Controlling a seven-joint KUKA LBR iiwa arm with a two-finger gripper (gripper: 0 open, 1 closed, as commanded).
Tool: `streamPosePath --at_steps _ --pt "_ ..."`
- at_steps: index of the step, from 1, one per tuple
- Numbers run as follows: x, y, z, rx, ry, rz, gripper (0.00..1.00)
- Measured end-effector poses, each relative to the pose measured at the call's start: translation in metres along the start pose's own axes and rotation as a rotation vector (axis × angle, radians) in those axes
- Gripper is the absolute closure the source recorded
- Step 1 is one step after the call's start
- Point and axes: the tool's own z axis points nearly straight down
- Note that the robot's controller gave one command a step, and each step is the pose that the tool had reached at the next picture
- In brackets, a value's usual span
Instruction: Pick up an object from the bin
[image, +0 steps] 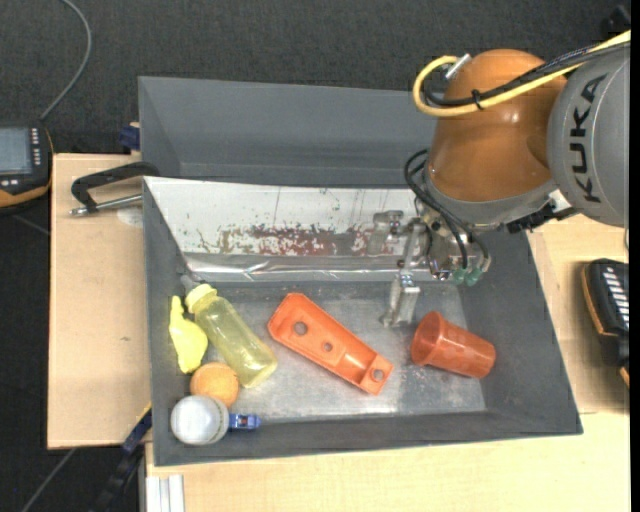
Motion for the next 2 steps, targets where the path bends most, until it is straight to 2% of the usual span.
streamPosePath --at_steps 1,2 --pt "-0.001 0.0 -0.005 -0.001 -0.009 0.001 0.0" --pt "0.011 0.027 0.046 -0.001 -0.01 -0.072 0.0"
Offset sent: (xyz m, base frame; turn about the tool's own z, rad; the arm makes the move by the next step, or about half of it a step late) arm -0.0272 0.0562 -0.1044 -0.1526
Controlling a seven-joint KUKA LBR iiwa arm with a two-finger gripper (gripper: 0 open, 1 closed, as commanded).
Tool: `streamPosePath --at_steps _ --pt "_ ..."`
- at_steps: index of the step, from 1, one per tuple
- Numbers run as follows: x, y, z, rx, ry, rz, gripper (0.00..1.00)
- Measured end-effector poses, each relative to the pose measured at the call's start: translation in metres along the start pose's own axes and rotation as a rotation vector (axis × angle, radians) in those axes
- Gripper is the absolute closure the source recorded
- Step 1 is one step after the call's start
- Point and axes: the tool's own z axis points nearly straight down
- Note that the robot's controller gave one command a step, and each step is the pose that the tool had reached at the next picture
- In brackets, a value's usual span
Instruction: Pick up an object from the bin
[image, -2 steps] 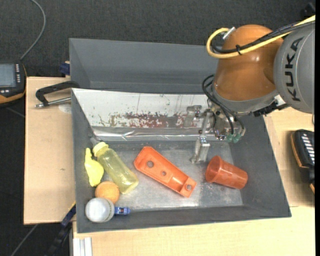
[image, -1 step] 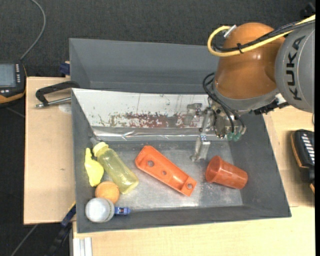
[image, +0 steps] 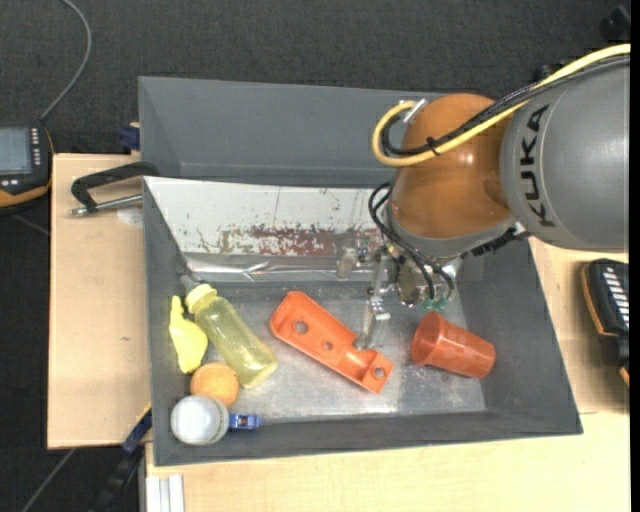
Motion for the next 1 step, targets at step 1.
streamPosePath --at_steps 1 --pt "0.0118 0.009 0.0308 -0.001 0.001 0.042 0.0"
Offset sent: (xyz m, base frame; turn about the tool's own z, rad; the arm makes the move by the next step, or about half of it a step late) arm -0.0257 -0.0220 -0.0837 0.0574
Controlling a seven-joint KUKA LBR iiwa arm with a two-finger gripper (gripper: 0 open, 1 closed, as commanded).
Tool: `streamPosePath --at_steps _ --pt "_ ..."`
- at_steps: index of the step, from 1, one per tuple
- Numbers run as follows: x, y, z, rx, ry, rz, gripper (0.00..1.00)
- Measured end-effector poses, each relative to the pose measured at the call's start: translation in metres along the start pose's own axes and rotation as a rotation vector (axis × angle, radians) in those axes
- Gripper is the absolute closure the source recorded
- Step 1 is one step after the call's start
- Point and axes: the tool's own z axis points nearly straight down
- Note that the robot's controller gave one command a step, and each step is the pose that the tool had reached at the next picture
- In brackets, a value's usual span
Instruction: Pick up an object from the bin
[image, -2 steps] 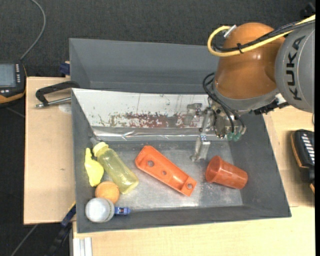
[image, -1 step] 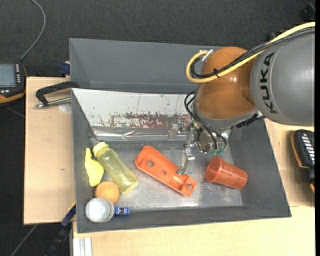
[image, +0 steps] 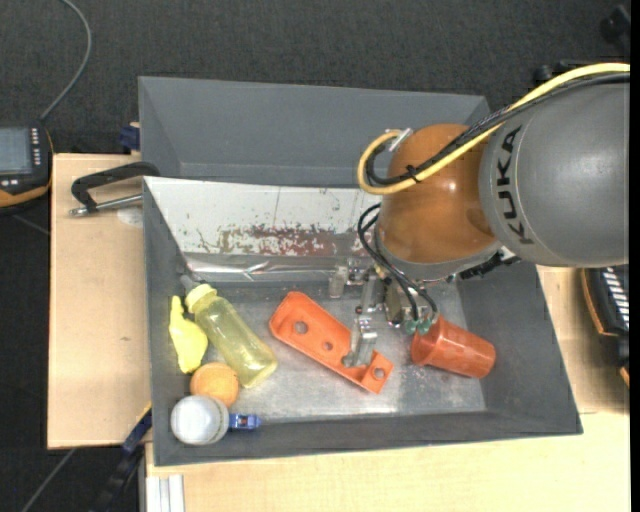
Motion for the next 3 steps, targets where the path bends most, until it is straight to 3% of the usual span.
streamPosePath --at_steps 1,2,3 --pt "0.008 -0.018 0.035 -0.001 -0.005 0.007 0.0" --pt "0.012 -0.013 0.082 0.0 -0.004 0.011 0.0" --pt "0.002 -0.026 0.093 -0.003 -0.009 0.1 1.0"
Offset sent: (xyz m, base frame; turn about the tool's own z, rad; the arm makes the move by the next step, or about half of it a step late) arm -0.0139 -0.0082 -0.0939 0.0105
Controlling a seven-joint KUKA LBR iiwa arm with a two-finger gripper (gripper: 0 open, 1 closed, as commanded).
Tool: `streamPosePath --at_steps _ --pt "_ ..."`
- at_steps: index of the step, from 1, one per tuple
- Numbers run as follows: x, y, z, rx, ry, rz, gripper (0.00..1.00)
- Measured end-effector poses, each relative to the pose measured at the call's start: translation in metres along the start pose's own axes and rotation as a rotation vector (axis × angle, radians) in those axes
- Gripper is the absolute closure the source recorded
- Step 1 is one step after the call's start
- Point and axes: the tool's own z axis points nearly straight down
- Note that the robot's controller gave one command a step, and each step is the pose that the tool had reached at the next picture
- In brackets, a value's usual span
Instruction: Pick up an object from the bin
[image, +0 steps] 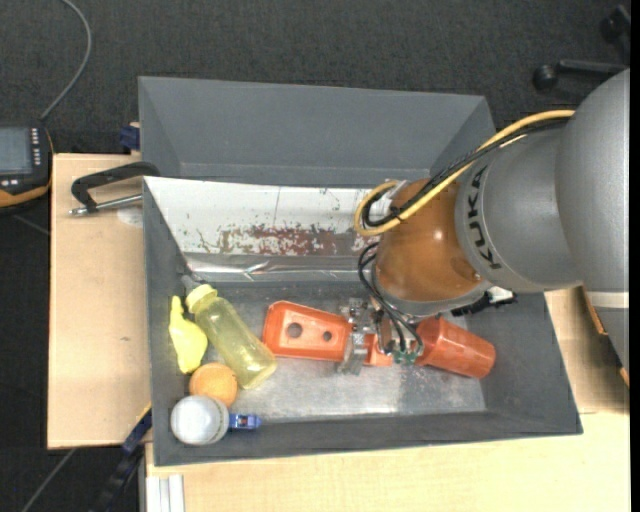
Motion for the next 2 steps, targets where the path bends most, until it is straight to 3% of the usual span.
streamPosePath --at_steps 2 --pt "0.006 -0.011 0.0 -0.001 0.001 -0.012 1.0"
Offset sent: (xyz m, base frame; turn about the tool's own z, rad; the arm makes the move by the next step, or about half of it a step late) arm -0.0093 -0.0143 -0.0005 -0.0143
